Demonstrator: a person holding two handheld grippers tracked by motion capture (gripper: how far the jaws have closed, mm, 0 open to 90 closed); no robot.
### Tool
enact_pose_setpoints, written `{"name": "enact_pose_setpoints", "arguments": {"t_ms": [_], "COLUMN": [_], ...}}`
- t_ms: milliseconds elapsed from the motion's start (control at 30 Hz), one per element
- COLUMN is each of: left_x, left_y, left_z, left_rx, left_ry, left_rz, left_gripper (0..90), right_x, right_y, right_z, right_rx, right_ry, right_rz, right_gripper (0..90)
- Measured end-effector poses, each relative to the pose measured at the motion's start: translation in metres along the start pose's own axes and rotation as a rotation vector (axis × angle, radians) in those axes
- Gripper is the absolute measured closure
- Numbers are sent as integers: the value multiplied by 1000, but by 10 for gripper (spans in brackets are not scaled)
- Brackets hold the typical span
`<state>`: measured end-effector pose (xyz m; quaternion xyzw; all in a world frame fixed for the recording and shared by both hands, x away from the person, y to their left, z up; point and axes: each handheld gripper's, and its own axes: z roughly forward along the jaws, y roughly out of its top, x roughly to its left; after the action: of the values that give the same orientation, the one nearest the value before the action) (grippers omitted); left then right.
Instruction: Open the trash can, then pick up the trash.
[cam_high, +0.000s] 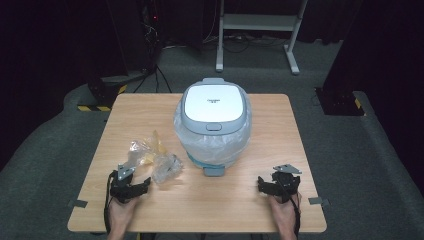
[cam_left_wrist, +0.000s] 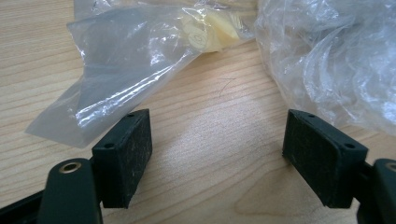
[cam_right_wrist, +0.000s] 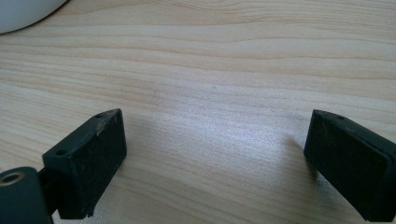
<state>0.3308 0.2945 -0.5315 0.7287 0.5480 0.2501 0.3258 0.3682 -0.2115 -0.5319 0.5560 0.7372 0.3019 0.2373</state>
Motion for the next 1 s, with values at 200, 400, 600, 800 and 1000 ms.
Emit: {"name": "enact_pose_setpoints", "arguments": {"t_ms": [200, 400, 600, 800, 1000], "left_x": [0, 0, 0, 0, 0], "left_y": [0, 0, 0, 0, 0], "left_z": [0, 0, 0, 0, 0], "left_rx": [0, 0, 0, 0, 0], "left_ry": [1, 1, 0, -1, -1], "left_rz": [0, -1, -2, -2, -2], "left_gripper": [240, 240, 241, 242, 242], "right_x": [0, 0, 0, 4, 12], "right_y": [0, 1, 0, -1, -1], "right_z": [0, 1, 0, -2, -8], "right_rx": [2, 1, -5, -19, -51], "right_ry": [4, 5, -6, -18, 27], "right_rz": [1, 6, 8, 14, 21], "right_gripper": [54, 55, 76, 151, 155]}}
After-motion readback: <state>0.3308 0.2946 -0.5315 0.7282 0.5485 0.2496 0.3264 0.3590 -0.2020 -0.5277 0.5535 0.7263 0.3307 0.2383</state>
